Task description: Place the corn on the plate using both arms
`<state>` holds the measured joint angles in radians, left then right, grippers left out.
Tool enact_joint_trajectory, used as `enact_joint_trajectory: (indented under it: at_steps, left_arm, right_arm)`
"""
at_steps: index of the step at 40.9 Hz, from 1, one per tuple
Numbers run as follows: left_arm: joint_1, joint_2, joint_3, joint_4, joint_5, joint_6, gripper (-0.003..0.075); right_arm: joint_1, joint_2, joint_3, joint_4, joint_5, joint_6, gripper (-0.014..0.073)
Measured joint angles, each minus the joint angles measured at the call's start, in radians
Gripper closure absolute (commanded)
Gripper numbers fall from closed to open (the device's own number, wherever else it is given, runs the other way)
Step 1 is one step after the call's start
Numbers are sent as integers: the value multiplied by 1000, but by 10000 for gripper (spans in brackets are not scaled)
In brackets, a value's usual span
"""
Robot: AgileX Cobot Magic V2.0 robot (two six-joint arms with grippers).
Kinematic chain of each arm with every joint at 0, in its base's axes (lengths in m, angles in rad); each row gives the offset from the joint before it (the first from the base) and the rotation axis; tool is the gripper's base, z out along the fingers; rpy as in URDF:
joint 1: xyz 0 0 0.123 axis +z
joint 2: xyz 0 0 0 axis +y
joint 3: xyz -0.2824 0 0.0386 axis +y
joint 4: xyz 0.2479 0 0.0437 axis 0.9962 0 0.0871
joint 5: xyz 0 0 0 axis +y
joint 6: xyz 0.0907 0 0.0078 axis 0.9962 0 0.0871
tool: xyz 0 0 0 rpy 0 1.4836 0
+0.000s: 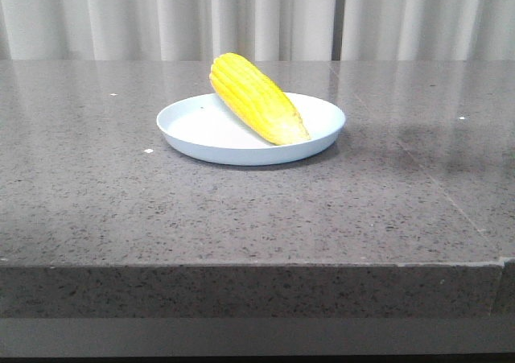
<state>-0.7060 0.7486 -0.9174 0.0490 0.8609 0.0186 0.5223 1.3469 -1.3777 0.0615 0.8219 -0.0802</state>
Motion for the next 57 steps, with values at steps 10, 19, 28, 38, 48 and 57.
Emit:
enact_joint_trajectory:
  at_steps: [10,19,28,38,48,57]
  left_arm:
    - [0,0,0,0,0,0,259]
    - [0,0,0,0,0,0,259]
    - [0,0,0,0,0,0,259]
    - [0,0,0,0,0,0,259]
    - [0,0,0,0,0,0,263]
    - [0,0,0,0,0,0,426]
  right_arm:
    - [0,-294,123,-28,123,0,-42]
    - [0,-529,232,-34,217,3,-42]
    - [0,-700,317,-36,282,31,-42]
    - [0,-783,356,-36,294,49,-42]
    - [0,-784,357,-36,291,53,-41]
    - [0,-784,357,-36,283,55,180]
